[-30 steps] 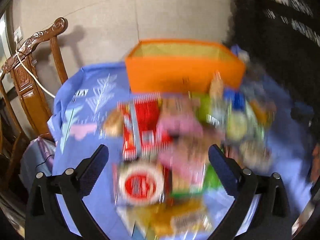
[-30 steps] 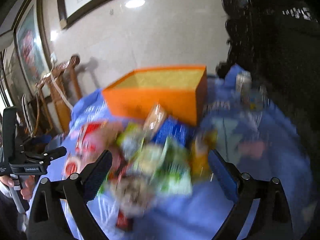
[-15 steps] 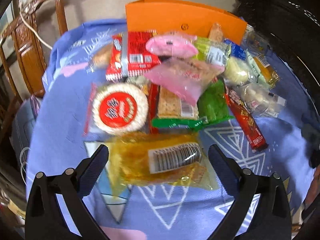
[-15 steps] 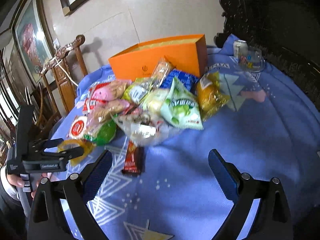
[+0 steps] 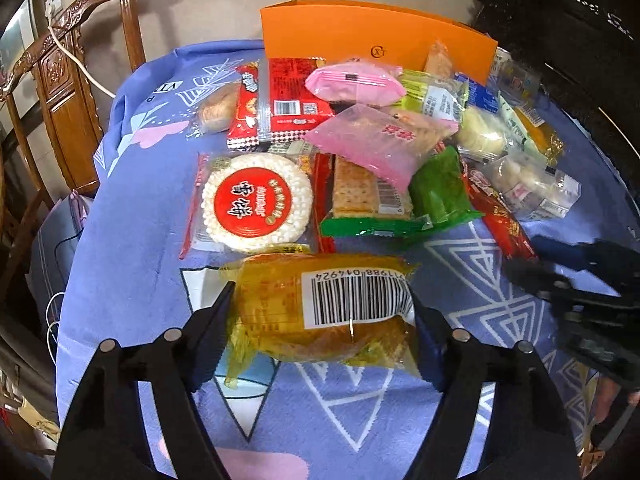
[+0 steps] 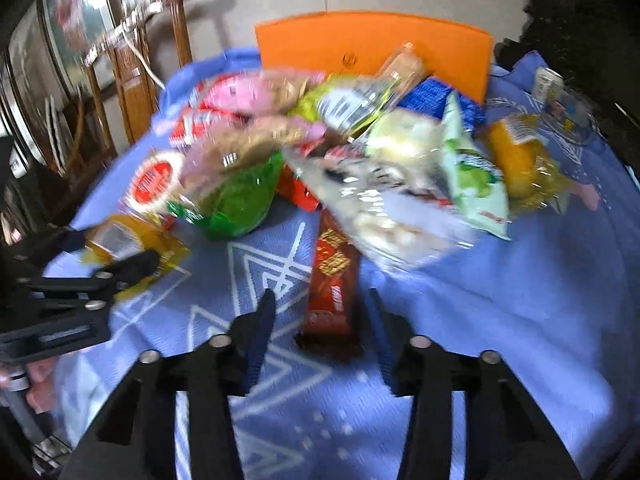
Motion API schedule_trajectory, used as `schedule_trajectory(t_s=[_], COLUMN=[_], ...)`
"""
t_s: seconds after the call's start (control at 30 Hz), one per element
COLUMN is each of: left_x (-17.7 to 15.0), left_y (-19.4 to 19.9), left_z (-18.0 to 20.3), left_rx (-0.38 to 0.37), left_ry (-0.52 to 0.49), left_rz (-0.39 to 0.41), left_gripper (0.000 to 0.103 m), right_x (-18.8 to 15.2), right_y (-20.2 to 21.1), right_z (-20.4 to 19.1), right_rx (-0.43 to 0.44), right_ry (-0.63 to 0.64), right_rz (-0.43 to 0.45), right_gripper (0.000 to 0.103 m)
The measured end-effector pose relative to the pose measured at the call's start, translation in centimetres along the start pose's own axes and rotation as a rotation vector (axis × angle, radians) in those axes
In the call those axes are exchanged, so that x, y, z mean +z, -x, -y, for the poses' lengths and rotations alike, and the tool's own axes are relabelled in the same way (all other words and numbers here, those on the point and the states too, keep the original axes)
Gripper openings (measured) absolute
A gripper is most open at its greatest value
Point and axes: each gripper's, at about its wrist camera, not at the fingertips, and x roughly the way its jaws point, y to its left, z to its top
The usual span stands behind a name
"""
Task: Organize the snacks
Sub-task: 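Grasp the yellow barcode bread bag with the left gripper while the right grasps the chocolate bar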
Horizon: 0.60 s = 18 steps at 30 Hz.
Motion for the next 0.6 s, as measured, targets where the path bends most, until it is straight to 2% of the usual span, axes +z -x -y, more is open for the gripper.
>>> schedule_trajectory(t_s=[0.07,0.23,0.6], left_x=[0.0,0.0,-0.5], left_y=[-0.1,0.1,4.2], left_z=[-0.2,-0.5,-2.1], left_rx=[-0.012,-0.027,-0.042], left_ry=[0.006,0.01,0.016], left_rz=[0.003,0.011,0.076], left_gripper=[0.075,0.074,0.073], right_x=[0.4,0.4,-2.4], right_y=[-0.6,0.0,5.7], right_z=[-0.7,-1.1,3.2], right_rx=[-0.062,-0.099,0.184], right_ry=[0.034,0.036,-0.141], right_rz=[0.019,0.003,-0.007], right_gripper=[0.028,0.024,0.023])
